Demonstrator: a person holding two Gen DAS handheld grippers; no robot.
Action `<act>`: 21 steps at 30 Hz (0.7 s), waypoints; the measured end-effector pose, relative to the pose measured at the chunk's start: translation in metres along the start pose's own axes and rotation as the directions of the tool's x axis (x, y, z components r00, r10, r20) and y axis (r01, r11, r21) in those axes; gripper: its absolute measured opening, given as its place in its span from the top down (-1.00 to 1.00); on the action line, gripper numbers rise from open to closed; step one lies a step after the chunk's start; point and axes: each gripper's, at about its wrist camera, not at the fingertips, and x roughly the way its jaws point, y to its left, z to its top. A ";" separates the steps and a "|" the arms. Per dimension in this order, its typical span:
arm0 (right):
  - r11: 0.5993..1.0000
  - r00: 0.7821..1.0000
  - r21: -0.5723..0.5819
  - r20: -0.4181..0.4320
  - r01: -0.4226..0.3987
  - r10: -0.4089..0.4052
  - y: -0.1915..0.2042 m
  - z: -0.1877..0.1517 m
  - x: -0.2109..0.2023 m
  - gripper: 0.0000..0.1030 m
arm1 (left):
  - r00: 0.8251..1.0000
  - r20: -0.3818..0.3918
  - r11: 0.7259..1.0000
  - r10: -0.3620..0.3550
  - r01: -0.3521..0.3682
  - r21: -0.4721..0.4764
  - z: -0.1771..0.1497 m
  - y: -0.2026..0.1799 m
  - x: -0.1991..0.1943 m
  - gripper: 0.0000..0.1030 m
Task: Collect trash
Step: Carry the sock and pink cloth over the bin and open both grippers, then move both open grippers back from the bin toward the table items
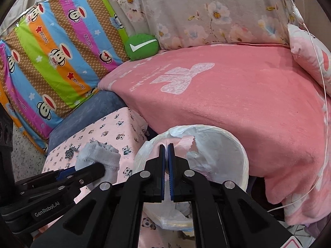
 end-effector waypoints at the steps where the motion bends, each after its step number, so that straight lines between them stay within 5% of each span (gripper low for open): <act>1: 1.000 1.000 0.008 0.002 0.005 -0.005 -0.004 0.000 0.000 0.82 | 1.000 0.001 1.000 0.007 -0.007 -0.001 0.001 -0.002 0.002 0.02; 2: 1.000 1.000 0.017 0.002 0.009 -0.009 -0.008 0.000 0.001 0.73 | 1.000 0.009 1.000 0.018 -0.018 -0.003 0.002 -0.004 0.002 -0.38; 4: 0.999 1.000 0.035 0.012 0.024 -0.024 -0.017 0.000 0.000 0.46 | 0.998 0.043 0.999 0.040 -0.039 -0.007 0.004 -0.006 -0.001 -0.56; 21: 0.999 1.000 0.035 0.017 0.008 -0.009 -0.016 -0.005 -0.006 0.32 | 0.996 0.043 0.997 0.080 -0.079 -0.022 -0.003 0.003 -0.006 -0.58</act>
